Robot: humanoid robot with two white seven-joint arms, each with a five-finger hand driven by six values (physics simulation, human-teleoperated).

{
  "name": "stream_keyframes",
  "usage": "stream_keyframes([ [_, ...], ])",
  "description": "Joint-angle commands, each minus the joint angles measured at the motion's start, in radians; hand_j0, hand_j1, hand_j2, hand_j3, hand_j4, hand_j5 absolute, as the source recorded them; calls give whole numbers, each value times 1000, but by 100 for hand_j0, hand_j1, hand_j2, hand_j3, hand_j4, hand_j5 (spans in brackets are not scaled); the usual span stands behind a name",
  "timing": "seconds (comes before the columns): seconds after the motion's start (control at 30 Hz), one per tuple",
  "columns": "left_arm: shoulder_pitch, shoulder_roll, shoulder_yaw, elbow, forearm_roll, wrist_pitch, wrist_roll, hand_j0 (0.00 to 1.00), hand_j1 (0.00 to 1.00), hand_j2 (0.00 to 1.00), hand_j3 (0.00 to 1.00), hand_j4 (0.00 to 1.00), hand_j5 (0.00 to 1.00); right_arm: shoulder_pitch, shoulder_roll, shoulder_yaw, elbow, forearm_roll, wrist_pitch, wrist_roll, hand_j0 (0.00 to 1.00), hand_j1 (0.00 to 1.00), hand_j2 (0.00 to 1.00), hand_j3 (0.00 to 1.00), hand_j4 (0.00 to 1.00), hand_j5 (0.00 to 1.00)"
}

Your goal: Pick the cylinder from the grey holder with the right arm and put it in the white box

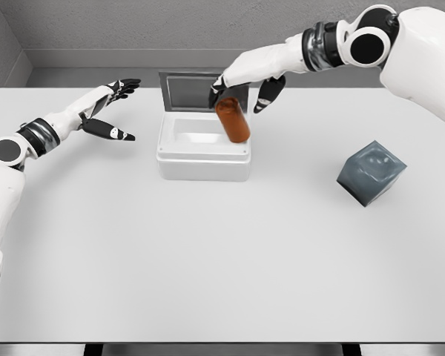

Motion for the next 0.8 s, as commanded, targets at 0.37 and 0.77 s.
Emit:
stream_keyframes([
  [0.37, 0, 2, 4, -3, 8, 2, 0, 100, 100, 100, 100, 100, 100, -11, -41, -9, -90, 4, 3, -6, 99, 99, 99, 99, 99, 99],
  [0.77, -40, 2, 4, -1, 8, 2, 0, 100, 100, 100, 100, 100, 100, -6, -486, -70, -365, -19, 3, -82, 100, 100, 100, 100, 100, 100],
])
